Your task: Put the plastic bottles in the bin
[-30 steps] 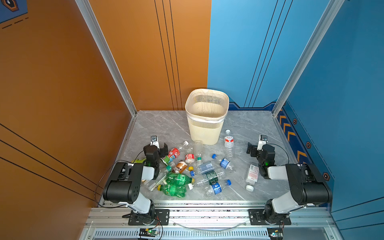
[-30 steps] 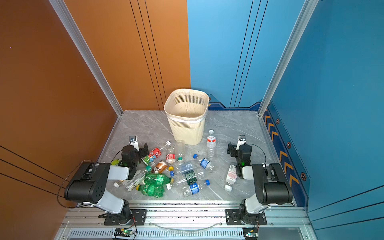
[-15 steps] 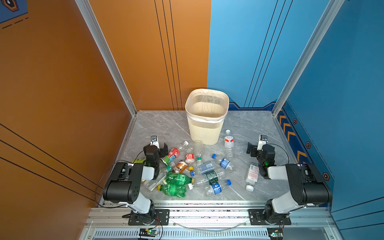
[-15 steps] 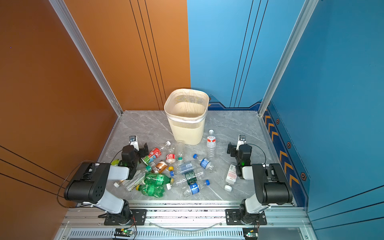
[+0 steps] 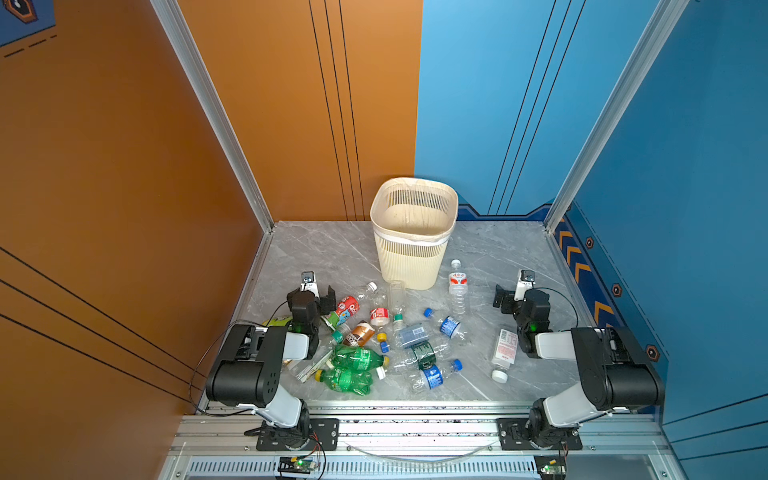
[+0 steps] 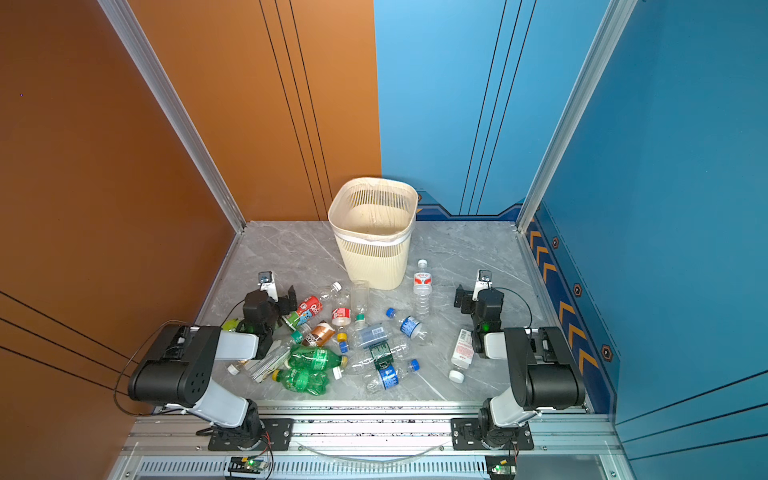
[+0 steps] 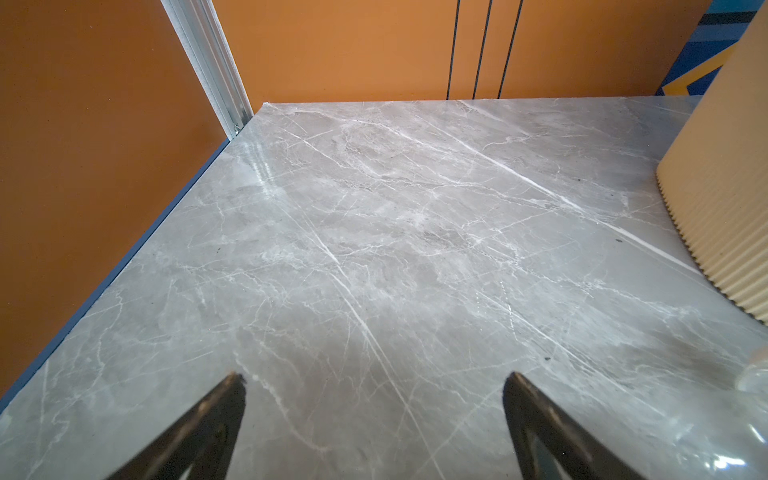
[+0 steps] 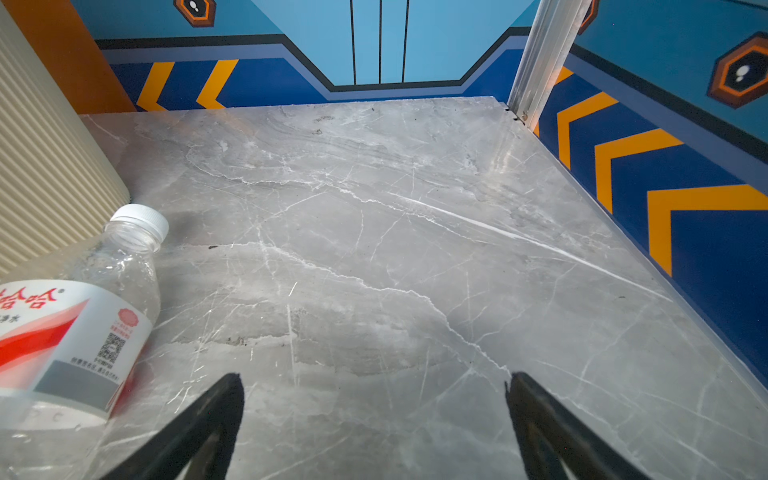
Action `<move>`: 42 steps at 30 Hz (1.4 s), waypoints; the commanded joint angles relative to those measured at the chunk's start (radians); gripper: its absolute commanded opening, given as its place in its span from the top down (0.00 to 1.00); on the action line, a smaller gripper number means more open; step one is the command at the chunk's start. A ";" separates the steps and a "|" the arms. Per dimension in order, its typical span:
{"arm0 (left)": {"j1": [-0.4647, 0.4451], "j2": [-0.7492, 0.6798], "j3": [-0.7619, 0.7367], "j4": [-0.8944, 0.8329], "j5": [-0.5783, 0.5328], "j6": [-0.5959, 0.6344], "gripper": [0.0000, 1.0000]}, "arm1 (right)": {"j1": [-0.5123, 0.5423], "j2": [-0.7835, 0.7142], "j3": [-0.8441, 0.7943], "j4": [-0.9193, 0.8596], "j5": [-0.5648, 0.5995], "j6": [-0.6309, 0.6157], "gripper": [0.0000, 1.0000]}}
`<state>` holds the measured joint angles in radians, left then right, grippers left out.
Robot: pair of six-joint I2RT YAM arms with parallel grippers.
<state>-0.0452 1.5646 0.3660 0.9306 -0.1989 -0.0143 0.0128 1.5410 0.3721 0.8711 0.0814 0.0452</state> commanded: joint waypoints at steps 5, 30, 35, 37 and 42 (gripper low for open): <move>0.002 -0.063 0.007 -0.041 -0.020 0.014 0.02 | 0.009 -0.054 0.079 -0.176 0.052 0.022 0.00; 0.059 -0.831 0.283 -1.112 -0.004 -0.253 0.02 | 0.294 -0.308 0.485 -1.102 -0.017 0.409 0.00; 0.060 -0.825 0.284 -1.111 0.000 -0.256 0.02 | 0.350 -0.169 0.554 -1.101 -0.004 0.404 0.00; 0.060 -0.822 0.287 -1.112 0.000 -0.256 0.02 | 0.363 -0.123 0.571 -1.096 -0.003 0.403 0.00; 0.059 -0.826 0.286 -1.111 0.003 -0.256 0.02 | 0.397 -0.030 0.602 -1.101 0.033 0.405 0.00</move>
<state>0.0067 0.7414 0.6289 -0.1661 -0.2173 -0.2600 0.3901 1.4765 0.9318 -0.1959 0.0593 0.4397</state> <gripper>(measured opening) 0.976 0.996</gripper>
